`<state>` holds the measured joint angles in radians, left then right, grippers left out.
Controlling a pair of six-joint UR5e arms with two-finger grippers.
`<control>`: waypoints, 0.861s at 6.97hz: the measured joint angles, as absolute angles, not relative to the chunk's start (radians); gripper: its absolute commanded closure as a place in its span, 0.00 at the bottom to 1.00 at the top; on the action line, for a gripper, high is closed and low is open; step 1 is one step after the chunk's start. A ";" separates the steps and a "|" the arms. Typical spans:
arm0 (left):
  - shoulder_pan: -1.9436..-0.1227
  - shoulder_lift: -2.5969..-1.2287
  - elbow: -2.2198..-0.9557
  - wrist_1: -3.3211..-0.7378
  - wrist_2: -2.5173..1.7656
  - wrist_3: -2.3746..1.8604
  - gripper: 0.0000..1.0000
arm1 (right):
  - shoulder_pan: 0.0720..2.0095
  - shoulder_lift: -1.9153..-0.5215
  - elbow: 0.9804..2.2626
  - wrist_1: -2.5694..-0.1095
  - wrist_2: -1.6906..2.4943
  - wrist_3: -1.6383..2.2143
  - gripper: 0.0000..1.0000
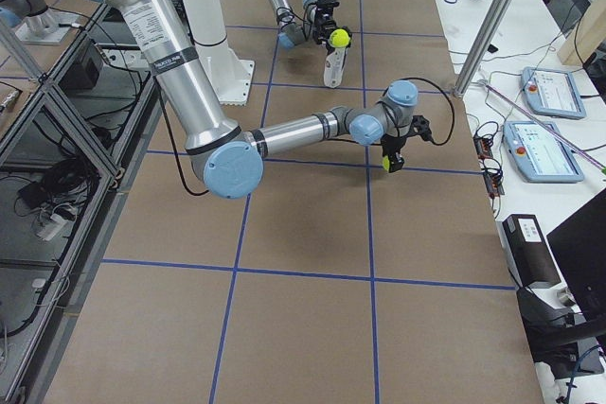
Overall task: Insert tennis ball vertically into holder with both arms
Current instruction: 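Move the right gripper to the other yellow ball and grasp it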
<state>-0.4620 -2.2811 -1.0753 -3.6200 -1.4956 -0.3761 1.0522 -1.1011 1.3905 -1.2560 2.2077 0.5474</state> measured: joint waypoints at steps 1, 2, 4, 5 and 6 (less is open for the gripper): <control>-0.463 -2.281 -1.075 -3.620 -1.496 -0.376 0.13 | 1.054 -1.090 1.459 -1.281 2.235 0.638 1.00; -0.463 -2.281 -1.075 -3.620 -1.496 -0.376 0.12 | 1.048 -1.070 1.546 -1.356 2.248 0.714 1.00; -0.462 -2.281 -1.074 -3.619 -1.496 -0.375 0.12 | 1.019 -1.010 1.735 -1.577 2.254 0.817 1.00; -0.463 -2.280 -1.072 -3.619 -1.496 -0.374 0.12 | 0.996 -0.974 1.800 -1.646 2.255 0.888 1.00; -0.465 -2.280 -1.070 -3.620 -1.497 -0.374 0.12 | 0.972 -0.939 1.838 -1.676 2.257 0.970 1.00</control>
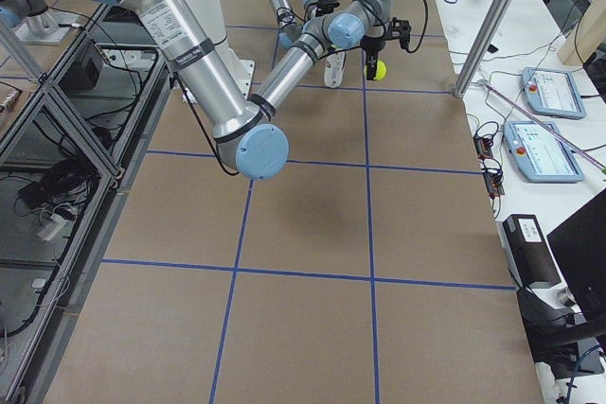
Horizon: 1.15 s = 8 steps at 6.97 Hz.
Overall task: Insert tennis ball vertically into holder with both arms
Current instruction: 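Carry the second ball with the right gripper onto the can's opening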
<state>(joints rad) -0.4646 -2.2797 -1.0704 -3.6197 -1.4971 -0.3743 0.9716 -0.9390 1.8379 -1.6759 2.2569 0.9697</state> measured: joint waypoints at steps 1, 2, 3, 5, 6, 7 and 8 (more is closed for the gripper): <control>-0.467 -2.280 -1.069 -3.620 -1.499 -0.374 0.12 | 0.947 -0.900 1.867 -1.709 2.258 1.041 1.00; -0.467 -2.280 -1.068 -3.620 -1.501 -0.374 0.11 | 0.927 -0.856 1.896 -1.770 2.258 1.080 1.00; -0.468 -2.280 -1.067 -3.621 -1.503 -0.374 0.07 | 0.913 -0.817 1.924 -1.835 2.258 1.097 1.00; -0.468 -2.279 -1.065 -3.621 -1.505 -0.374 0.04 | 0.884 -0.775 1.945 -1.884 2.252 1.130 1.00; -0.468 -2.278 -1.062 -3.621 -1.505 -0.365 0.04 | 0.868 -0.758 1.946 -1.888 2.247 1.160 1.00; -0.466 -2.274 -1.059 -3.621 -1.504 -0.344 0.04 | 0.849 -0.746 1.947 -1.890 2.236 1.185 1.00; -0.464 -2.271 -1.059 -3.622 -1.503 -0.328 0.04 | 0.830 -0.737 1.948 -1.892 2.222 1.202 1.00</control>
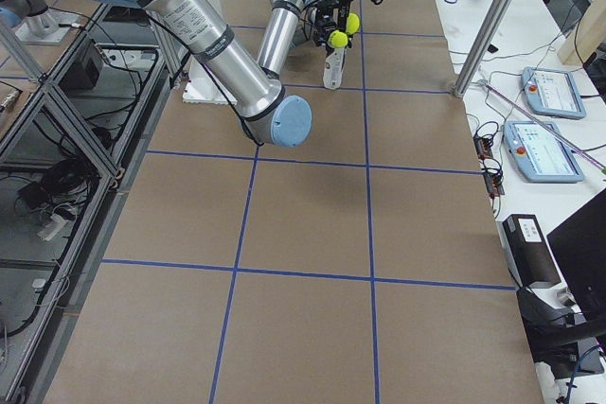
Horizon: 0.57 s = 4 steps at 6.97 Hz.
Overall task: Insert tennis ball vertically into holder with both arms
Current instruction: 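Carry the second ball with the right gripper onto the can's opening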
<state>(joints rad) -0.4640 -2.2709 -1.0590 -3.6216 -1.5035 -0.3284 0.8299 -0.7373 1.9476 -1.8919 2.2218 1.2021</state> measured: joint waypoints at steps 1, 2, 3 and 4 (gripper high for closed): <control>-0.462 -2.270 -1.059 -3.622 -1.503 -0.322 0.03 | 0.811 -0.724 1.947 -1.893 2.210 1.222 1.00; -0.461 -2.269 -1.058 -3.622 -1.503 -0.320 0.03 | 0.792 -0.704 1.942 -1.898 2.198 1.249 1.00; -0.460 -2.269 -1.058 -3.622 -1.503 -0.319 0.03 | 0.767 -0.673 1.930 -1.916 2.172 1.272 1.00; -0.459 -2.269 -1.058 -3.622 -1.503 -0.319 0.03 | 0.745 -0.636 1.908 -1.944 2.146 1.282 1.00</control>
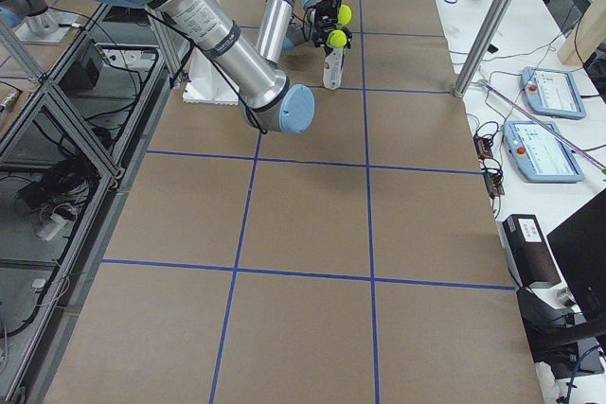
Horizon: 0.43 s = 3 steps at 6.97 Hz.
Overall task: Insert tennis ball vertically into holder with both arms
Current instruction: 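Carry the second ball with the right gripper onto the can's opening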
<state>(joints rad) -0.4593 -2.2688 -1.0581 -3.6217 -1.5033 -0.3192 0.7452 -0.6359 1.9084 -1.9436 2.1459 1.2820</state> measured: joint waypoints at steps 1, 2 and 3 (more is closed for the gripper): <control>-0.459 -2.269 -1.058 -3.622 -1.503 -0.319 0.02 | 0.727 -0.605 1.880 -1.959 2.124 1.286 1.00; -0.459 -2.269 -1.058 -3.621 -1.503 -0.319 0.02 | 0.706 -0.579 1.846 -1.965 2.093 1.288 1.00; -0.459 -2.269 -1.058 -3.621 -1.503 -0.319 0.02 | 0.690 -0.554 1.803 -1.967 2.068 1.288 1.00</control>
<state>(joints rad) -0.4587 -2.2688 -1.0584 -3.6211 -1.5033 -0.3191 0.6900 -0.5537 1.8029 -1.9672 2.0680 1.2879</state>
